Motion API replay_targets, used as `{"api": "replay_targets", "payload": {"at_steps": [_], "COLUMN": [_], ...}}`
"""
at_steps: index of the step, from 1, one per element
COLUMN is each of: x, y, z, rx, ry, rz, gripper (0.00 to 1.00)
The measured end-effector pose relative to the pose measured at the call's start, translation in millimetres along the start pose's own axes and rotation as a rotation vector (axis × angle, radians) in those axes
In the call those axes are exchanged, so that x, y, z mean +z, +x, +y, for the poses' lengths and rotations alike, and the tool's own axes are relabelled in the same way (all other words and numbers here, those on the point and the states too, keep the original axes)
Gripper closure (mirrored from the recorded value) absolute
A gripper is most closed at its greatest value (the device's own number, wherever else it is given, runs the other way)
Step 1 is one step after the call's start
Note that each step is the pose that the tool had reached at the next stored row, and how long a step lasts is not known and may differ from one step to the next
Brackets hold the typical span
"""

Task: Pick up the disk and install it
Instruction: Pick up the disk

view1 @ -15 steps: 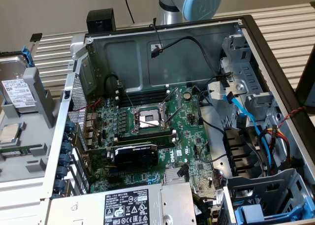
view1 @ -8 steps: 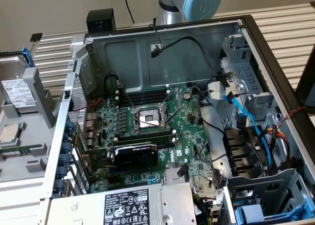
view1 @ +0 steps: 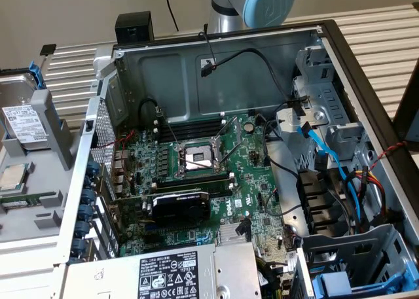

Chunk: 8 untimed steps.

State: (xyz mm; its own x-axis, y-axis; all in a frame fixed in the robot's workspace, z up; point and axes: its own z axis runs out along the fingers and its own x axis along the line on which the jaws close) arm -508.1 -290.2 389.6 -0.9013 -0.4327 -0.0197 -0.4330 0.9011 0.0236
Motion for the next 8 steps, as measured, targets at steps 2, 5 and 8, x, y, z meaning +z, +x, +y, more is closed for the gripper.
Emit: {"api": "replay_targets", "payload": {"at_steps": [2,5,8], "x": [0.0,0.0,0.0], "y": [0.0,0.0,0.0], "z": [0.0,0.0,0.0], "rx": [-0.035,-0.090,-0.145], "ry": [-0.0007,-0.0017,-0.0028], "rz": [0.0008,0.0021,0.0035], "gripper": [0.89,0.89,0.89]}}
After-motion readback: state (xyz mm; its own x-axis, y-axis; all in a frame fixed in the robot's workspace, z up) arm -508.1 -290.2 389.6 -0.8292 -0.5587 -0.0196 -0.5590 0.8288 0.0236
